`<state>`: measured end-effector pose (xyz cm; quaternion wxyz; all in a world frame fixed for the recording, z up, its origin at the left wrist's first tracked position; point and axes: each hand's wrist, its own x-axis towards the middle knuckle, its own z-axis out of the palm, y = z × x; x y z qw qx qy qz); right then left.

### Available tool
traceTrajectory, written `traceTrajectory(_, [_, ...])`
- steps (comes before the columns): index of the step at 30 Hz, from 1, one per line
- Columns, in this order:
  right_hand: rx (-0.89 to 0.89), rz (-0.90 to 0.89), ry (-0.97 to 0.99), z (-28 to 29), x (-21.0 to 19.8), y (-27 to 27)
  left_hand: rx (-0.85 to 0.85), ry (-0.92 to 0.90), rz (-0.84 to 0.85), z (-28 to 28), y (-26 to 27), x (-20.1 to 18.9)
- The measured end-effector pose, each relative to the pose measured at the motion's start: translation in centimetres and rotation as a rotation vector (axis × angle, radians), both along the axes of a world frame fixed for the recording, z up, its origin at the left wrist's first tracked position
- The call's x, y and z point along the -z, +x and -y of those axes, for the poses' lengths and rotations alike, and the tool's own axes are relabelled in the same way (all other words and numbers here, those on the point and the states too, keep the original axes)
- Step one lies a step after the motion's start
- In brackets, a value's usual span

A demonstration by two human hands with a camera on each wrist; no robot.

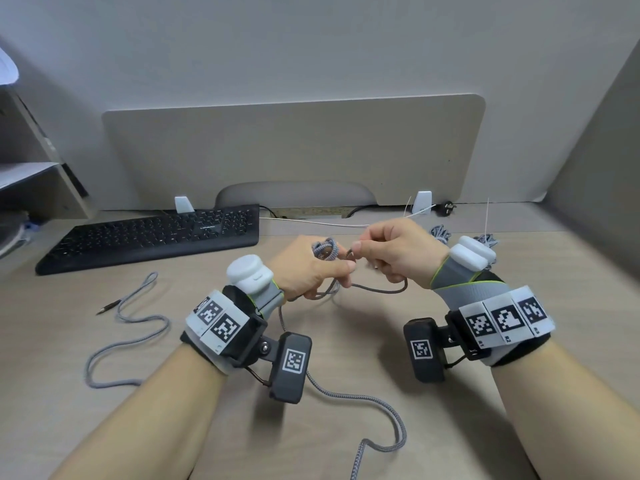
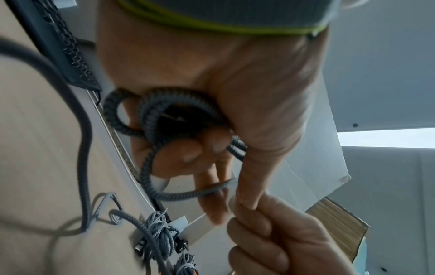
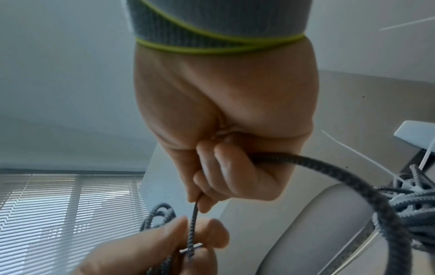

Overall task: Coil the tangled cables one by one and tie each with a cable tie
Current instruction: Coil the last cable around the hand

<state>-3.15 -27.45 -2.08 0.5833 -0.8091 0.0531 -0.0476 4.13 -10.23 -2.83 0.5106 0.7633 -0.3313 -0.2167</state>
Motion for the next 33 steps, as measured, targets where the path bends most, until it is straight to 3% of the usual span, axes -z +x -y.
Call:
traceTrajectory(8, [-0.061, 0.024, 0.065, -0.3, -0.5, -0.3, 0.015, -0.027, 0.088, 0.2, 0.3, 0.0])
traceTrajectory(13, [-0.054, 0.034, 0.095, 0.5, -0.7, -0.5, -0.226, -0.220, -0.052, -0.8, 2.3, -0.1])
traceTrajectory(21, [-0.042, 0.089, 0.111, 1.2, -1.1, -0.7, -0.382, -0.472, -0.247, -1.1, 3.6, -0.2])
traceTrajectory(28, [-0.048, 0.102, 0.118, 0.5, -1.1, -0.6, -0.231, -0.447, -0.356, 0.3, 1.6, 0.7])
traceTrajectory(33, [-0.107, 0.044, 0.049, -0.6, -0.9, -0.8, -0.219, -0.524, -0.518, 1.2, 1.0, 0.8])
